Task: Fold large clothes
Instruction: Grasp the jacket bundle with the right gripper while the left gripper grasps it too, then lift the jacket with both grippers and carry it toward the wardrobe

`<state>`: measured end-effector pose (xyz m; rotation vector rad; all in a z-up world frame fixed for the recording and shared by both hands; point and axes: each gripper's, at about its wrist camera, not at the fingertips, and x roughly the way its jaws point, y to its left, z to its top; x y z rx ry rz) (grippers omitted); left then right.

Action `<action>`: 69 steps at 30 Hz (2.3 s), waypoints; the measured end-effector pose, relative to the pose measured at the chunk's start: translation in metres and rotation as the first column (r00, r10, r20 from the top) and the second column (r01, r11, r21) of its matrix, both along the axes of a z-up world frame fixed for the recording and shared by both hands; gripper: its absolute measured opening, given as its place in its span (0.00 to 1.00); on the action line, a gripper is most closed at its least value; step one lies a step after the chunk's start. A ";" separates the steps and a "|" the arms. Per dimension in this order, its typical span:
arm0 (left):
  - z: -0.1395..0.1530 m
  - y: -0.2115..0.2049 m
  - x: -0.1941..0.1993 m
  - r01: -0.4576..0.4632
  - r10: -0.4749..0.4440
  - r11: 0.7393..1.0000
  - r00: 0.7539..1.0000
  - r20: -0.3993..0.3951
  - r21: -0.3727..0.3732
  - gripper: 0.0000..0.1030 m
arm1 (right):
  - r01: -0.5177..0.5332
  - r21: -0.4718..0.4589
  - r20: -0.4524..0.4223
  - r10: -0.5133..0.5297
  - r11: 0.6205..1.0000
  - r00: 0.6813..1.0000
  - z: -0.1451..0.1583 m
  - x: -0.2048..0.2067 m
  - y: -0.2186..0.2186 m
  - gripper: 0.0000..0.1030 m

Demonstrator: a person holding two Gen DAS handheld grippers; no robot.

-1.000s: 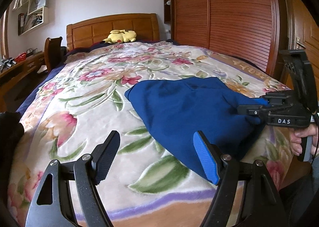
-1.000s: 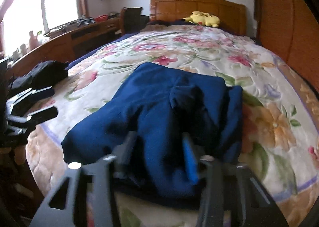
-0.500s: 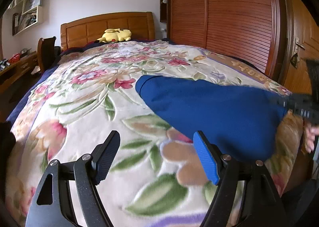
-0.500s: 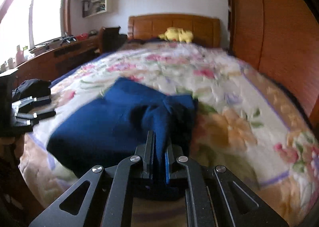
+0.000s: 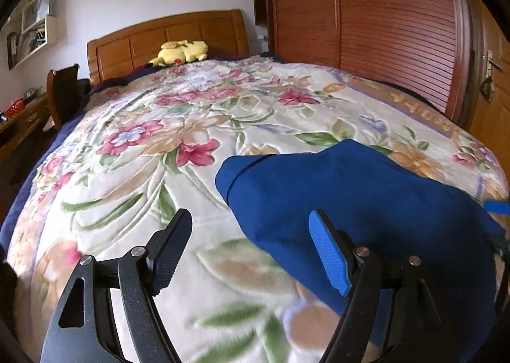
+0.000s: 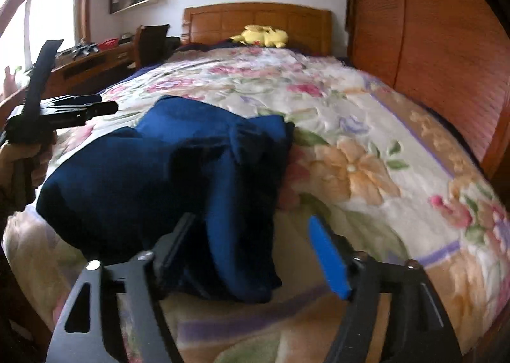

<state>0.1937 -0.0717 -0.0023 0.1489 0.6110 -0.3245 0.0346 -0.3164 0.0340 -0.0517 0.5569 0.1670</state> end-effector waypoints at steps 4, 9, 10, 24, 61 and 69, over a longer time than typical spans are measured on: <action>-0.013 -0.003 0.028 -0.004 0.004 1.000 0.998 -0.056 -0.006 0.75 | 0.009 0.026 -0.054 -0.007 1.000 0.998 -0.009 0.011 0.001 0.82; -0.035 -0.013 0.045 0.013 -0.014 1.000 0.992 -0.128 -0.009 0.75 | 0.014 0.053 -0.087 -0.010 0.999 0.996 -0.012 0.016 0.000 0.83; -0.038 -0.016 0.046 0.018 -0.018 1.000 0.991 -0.134 0.000 0.75 | 0.014 0.059 -0.095 -0.009 0.998 0.995 -0.014 0.017 0.001 0.83; -0.063 -0.018 0.057 0.027 -0.034 0.999 0.975 -0.220 -0.033 0.74 | -0.035 0.204 -0.165 0.069 0.978 0.984 -0.028 0.033 -0.009 0.82; 0.081 -0.325 -0.004 0.289 -0.271 0.951 0.951 0.151 -0.110 0.04 | 0.156 -0.008 0.175 -0.152 0.988 0.973 0.056 -0.036 -0.232 0.18; 0.086 -0.469 -0.010 0.425 -0.408 0.898 0.900 0.151 -0.109 0.04 | 0.395 -0.093 0.182 -0.374 0.914 0.909 0.054 -0.066 -0.353 0.18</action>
